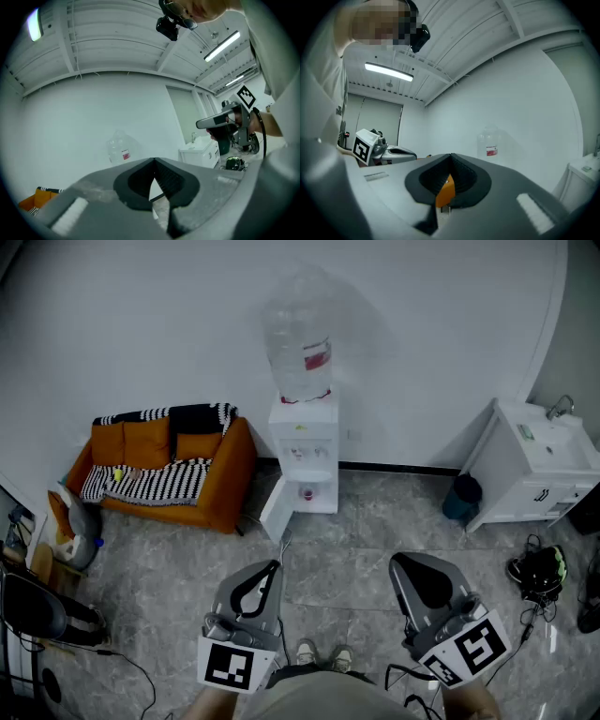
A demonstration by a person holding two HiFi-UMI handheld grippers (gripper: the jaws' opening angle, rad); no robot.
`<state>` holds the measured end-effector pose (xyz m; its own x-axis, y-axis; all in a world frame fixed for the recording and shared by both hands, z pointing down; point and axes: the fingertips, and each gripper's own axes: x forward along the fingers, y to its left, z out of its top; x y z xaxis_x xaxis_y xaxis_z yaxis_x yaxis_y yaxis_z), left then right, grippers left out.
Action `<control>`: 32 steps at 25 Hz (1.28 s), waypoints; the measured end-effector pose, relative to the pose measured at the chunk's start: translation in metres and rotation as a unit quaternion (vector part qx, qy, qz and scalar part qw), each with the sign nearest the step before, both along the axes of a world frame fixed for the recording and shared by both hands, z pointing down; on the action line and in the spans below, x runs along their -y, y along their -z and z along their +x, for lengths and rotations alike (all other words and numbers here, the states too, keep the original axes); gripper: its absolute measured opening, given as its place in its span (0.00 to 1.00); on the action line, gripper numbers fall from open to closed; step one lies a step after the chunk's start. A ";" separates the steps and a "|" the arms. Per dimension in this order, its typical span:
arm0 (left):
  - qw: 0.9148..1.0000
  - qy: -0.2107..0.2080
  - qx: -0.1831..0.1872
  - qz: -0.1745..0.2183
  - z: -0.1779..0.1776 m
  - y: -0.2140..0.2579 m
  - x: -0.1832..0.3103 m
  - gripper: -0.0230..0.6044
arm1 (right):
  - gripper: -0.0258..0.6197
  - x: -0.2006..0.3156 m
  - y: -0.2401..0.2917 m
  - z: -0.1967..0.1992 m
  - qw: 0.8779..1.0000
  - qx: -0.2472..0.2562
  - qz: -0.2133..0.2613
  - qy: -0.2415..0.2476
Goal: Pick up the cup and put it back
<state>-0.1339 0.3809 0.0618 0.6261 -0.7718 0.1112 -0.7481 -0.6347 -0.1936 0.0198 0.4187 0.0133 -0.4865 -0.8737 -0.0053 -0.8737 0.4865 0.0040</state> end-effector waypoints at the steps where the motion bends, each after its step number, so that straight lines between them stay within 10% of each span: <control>1: 1.000 0.000 -0.005 0.000 0.000 0.001 0.002 0.04 | 0.04 0.002 -0.001 0.001 1.000 -0.002 -0.001 0.001; 21: 0.999 0.020 -0.048 0.010 0.007 0.010 0.004 0.04 | 0.04 0.013 -0.017 0.014 1.000 -0.024 -0.009 0.012; 24: 0.998 0.014 -0.060 0.014 0.009 0.015 0.006 0.47 | 0.04 0.012 -0.018 0.019 1.000 -0.022 -0.012 0.016; 32: 0.998 0.027 -0.051 0.025 0.015 0.015 -0.001 0.50 | 0.04 0.008 -0.030 0.030 0.999 -0.019 -0.019 0.017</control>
